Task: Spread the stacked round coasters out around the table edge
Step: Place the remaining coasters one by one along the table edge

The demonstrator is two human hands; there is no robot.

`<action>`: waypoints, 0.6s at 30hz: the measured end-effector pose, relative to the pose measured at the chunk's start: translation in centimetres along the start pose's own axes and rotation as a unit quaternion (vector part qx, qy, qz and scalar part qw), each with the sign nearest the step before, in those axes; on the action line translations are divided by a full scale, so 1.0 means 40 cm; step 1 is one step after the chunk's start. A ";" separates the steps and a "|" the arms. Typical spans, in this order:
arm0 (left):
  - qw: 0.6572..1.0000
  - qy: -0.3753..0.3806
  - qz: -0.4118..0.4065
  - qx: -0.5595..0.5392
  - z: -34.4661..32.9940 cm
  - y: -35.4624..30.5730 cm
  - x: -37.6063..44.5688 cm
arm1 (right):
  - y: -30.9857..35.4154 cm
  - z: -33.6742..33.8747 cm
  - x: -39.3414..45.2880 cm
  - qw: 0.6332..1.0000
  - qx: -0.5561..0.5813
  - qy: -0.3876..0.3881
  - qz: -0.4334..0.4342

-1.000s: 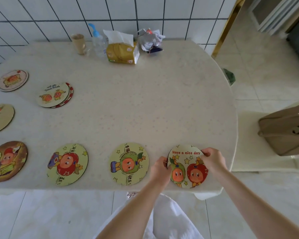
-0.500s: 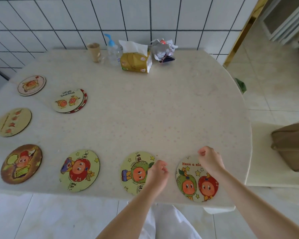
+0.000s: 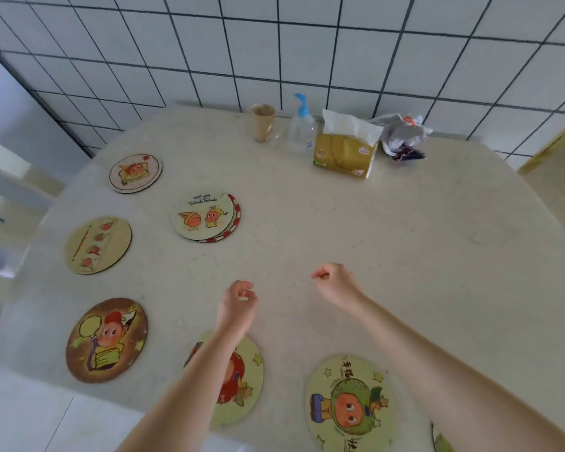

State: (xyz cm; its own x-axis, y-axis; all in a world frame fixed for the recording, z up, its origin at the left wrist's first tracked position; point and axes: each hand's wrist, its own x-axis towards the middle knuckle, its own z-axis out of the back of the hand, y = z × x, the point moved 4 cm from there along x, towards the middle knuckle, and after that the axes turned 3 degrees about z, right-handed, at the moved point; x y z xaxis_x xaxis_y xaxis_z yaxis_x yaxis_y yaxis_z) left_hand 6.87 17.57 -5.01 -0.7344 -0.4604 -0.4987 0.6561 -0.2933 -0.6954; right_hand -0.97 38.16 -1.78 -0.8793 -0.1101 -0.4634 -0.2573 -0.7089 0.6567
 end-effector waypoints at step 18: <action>0.985 -0.135 0.099 -0.045 0.367 -0.045 0.540 | 0.392 -0.289 0.434 0.985 0.130 0.043 -0.101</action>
State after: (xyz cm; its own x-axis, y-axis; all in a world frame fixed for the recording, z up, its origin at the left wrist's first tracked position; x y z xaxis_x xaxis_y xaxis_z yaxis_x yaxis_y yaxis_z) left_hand -7.63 -4.15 -6.95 -0.5136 -0.7102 -0.4815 0.7546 -0.1067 -0.6475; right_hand -15.63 17.11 -6.41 -0.7651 -0.0517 -0.6418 -0.5273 -0.5216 0.6707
